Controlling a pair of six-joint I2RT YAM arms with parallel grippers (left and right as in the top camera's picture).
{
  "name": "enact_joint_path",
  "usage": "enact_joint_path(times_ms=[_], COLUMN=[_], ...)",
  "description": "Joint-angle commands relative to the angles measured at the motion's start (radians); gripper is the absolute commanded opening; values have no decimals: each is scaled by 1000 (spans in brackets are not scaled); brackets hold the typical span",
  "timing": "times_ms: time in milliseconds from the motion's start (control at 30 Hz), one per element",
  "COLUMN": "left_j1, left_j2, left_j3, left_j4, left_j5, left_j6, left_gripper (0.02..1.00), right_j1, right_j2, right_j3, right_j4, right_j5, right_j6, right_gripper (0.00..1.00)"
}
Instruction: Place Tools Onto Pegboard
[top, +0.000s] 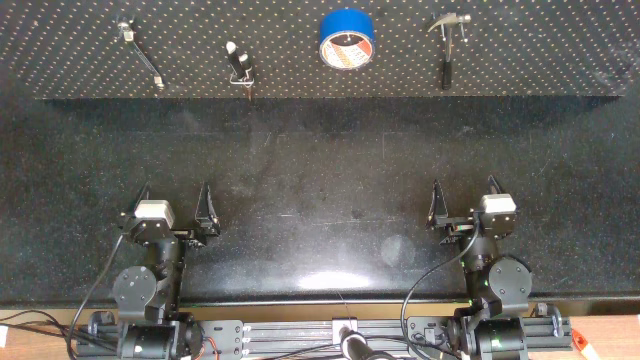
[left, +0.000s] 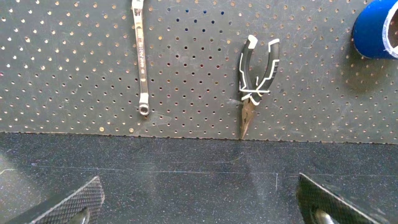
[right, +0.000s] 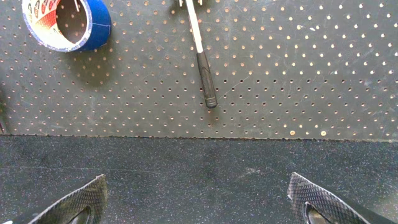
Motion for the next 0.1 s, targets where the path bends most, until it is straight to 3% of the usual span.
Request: enact_joint_path(times_ms=[33, 100], left_j1=[-4, -4], left_j2=[-6, -6], left_j3=[-2, -2], left_j4=[-8, -8], left_j5=[6, 6], left_j6=[-5, -5], left_gripper=[996, 996], right_j1=[5, 5], right_j2=[-13, -13], right_j3=[-4, -4], right_j4=[-3, -3], right_j5=[5, 5], right_j6=[-11, -11], right_gripper=[945, 945])
